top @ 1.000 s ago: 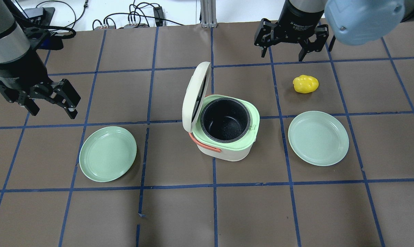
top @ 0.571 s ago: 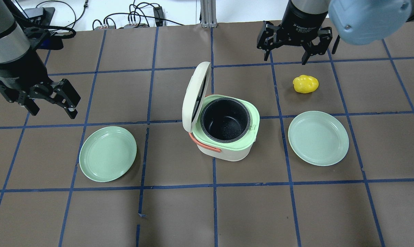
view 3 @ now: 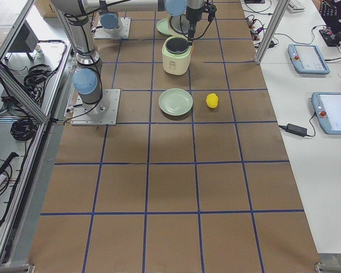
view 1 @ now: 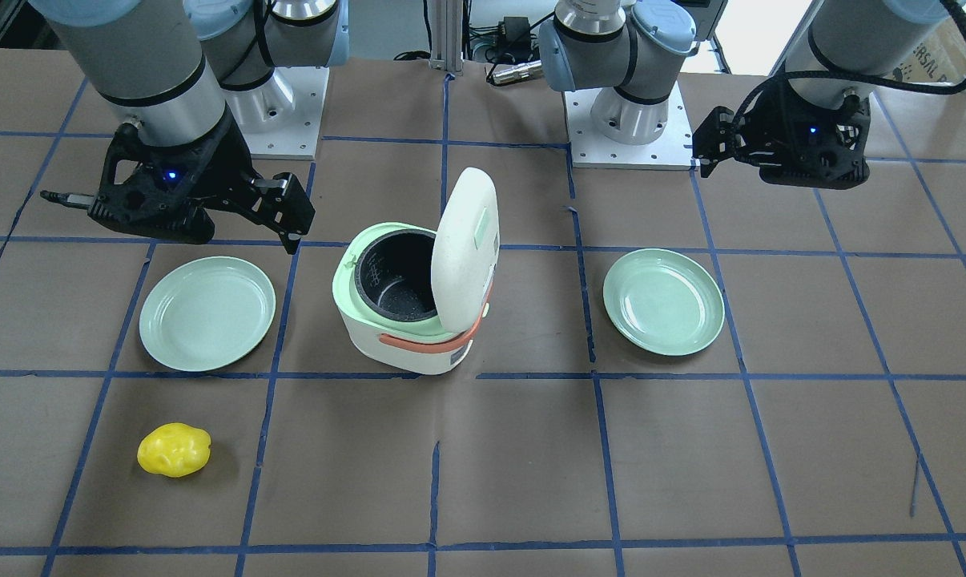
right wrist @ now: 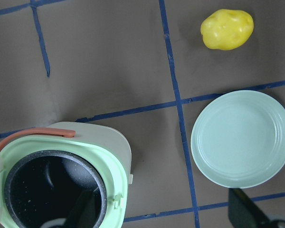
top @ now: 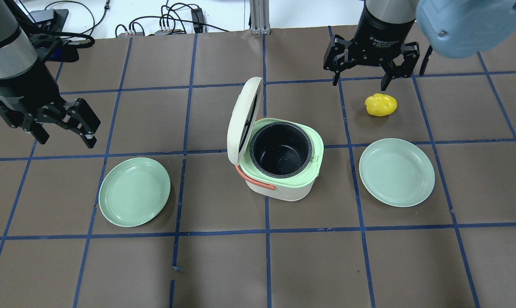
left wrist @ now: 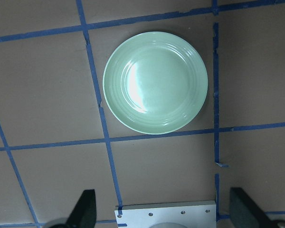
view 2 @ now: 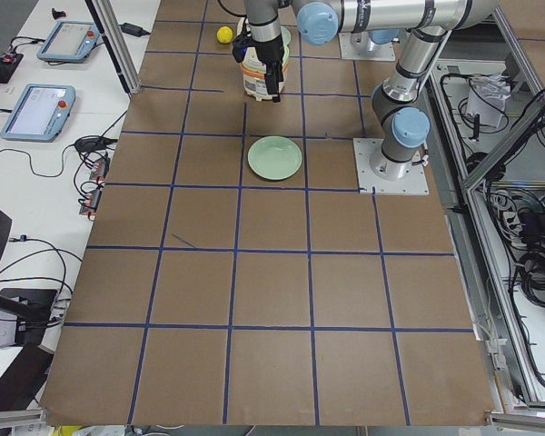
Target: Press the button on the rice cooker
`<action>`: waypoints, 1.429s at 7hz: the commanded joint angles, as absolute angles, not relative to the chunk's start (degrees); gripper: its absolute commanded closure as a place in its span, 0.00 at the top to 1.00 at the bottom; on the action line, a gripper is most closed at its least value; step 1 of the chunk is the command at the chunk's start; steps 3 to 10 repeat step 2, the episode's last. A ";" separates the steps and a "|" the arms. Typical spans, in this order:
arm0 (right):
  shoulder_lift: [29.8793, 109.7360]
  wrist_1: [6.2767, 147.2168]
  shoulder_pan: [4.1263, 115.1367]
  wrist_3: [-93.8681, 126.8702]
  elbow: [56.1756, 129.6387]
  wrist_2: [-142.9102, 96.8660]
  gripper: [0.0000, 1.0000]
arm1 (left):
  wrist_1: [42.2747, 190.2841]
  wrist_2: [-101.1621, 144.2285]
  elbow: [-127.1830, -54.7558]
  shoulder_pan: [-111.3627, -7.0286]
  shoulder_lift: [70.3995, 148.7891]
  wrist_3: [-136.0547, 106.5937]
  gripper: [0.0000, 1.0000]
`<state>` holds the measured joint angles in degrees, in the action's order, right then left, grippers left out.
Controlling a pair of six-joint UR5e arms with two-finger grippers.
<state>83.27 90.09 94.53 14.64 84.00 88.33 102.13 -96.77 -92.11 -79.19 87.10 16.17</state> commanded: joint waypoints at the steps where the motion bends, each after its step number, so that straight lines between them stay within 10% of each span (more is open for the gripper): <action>1: 83.41 89.21 94.66 14.77 84.02 88.24 1.00 | 102.13 -96.77 -92.11 -79.19 87.10 16.17 1.00; 10: 83.41 89.21 94.66 14.50 84.02 88.59 1.00 | 102.13 -96.77 -92.11 -79.19 87.10 16.17 1.00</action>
